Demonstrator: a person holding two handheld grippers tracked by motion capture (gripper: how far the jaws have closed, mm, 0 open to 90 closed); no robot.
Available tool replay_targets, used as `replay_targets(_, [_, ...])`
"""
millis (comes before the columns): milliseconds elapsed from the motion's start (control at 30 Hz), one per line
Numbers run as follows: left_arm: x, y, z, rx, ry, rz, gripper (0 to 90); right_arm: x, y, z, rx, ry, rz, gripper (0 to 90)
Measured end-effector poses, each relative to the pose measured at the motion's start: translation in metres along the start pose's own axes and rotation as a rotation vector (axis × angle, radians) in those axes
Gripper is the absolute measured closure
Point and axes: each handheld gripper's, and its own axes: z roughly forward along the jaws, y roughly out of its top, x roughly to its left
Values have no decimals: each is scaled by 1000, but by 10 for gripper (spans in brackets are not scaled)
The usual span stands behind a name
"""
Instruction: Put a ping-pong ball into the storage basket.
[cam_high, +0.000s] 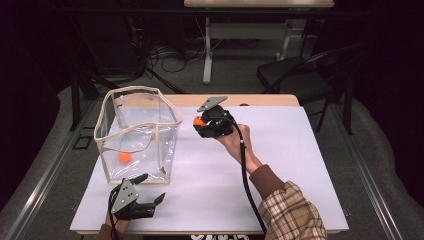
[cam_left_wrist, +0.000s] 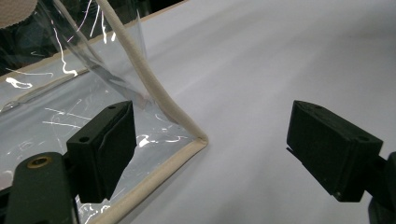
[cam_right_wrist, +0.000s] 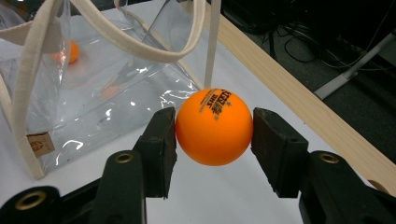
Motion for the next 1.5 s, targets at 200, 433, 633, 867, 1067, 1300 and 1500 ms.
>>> replay_targets(200, [0,0,0,-2,3,-2,158,0,5,-3,-9,-5,-12,504])
replay_targets(433, [0,0,0,-2,0,-1,158,0,9,-5,-12,-7,-15,505])
replay_targets(633, [0,0,0,-1,0,-1,158,-1,12,-6,-13,-7,-18,504])
replay_targets(867, [0,0,0,-3,3,0,158,-1,16,-9,-18,-11,-26,504])
replay_targets(1067, [0,0,0,-2,1,-2,158,-2,19,-10,-17,-13,-23,504])
replay_targets(1300, [0,0,0,0,0,0,158,-3,23,-11,-17,-14,-26,504])
replay_targets(1500, [0,0,0,-1,0,0,158,-3,28,-11,-24,-18,-36,504])
